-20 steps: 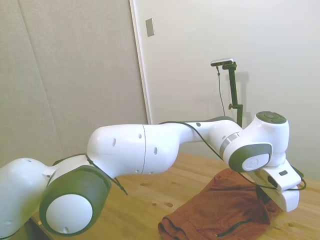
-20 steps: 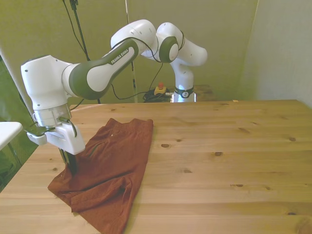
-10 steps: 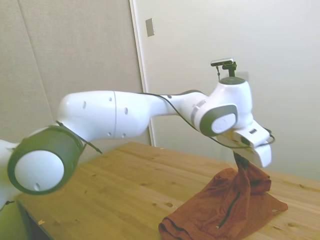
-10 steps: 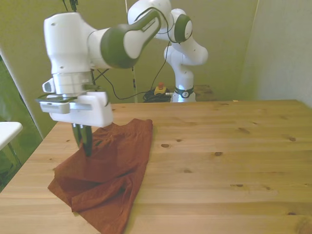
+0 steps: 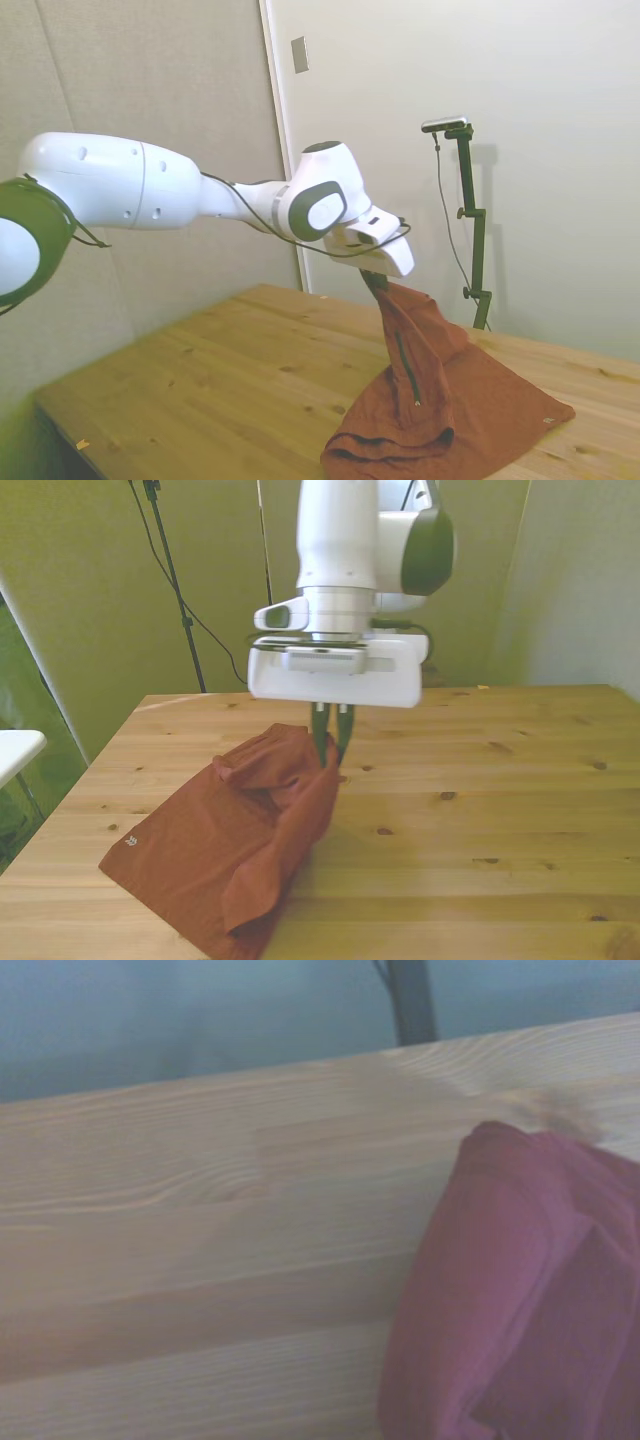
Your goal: Unfold the shorts
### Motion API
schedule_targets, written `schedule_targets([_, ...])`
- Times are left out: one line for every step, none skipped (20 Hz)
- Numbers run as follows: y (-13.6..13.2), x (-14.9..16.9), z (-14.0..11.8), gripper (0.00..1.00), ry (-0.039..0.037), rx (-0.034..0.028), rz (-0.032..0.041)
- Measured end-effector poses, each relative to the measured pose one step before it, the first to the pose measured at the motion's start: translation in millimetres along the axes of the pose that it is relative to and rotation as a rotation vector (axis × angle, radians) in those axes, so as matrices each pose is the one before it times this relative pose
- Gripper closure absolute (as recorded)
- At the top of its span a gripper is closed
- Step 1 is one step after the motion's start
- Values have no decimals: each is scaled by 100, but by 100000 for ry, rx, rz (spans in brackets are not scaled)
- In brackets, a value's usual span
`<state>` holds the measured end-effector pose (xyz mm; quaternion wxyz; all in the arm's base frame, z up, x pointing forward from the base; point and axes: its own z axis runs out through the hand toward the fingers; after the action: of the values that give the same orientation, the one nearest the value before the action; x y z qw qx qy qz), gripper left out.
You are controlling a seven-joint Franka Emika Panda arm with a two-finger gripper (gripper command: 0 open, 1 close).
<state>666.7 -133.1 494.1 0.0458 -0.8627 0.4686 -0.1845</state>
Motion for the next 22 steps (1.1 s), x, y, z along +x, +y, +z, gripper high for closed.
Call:
schedule_targets([-567,-1671,-302,100,583,-90,-1853])
schedule_targets([-669,-1469,-318,100,411,-77,-1464])
schedule_targets([-880,-1395,-155,100,237,-227,-1565])
schedule_targets([-1022,-1322,-64,100,260,-328,-1337])
schedule_targets([-1016,-1201,120,100,-293,20,-1058])
schedule_targets([-1002,-1094,246,100,-329,-1,-1079])
schedule_targets([-1031,-911,268,100,9,-23,-894])
schedule_targets([-880,-645,311,0,76,-189,-495])
schedule_targets([-793,-504,384,0,-338,-329,-371])
schedule_targets([-665,-470,493,0,-728,-645,-492])
schedule_targets([-530,-330,594,0,-579,-583,-438])
schedule_targets([-413,-301,607,0,-744,-867,-488])
schedule_targets([-345,-189,489,0,-628,-821,-446])
schedule_targets([-254,-154,400,0,-527,-707,-351])
schedule_targets([-224,-121,221,0,-410,-557,-308])
schedule_targets([-197,-153,168,0,-409,-566,-302])
schedule_targets([-145,-187,80,0,-463,-627,-272])
schedule_targets([-132,-214,81,0,-418,-474,-343])
schedule_targets([-127,-271,79,0,-580,-717,-374])
schedule_targets([-134,-212,9,0,-383,-441,-299])
schedule_targets([-133,-184,-55,0,-411,-469,-313])
schedule_targets([-112,-101,-184,0,-263,-275,-197])
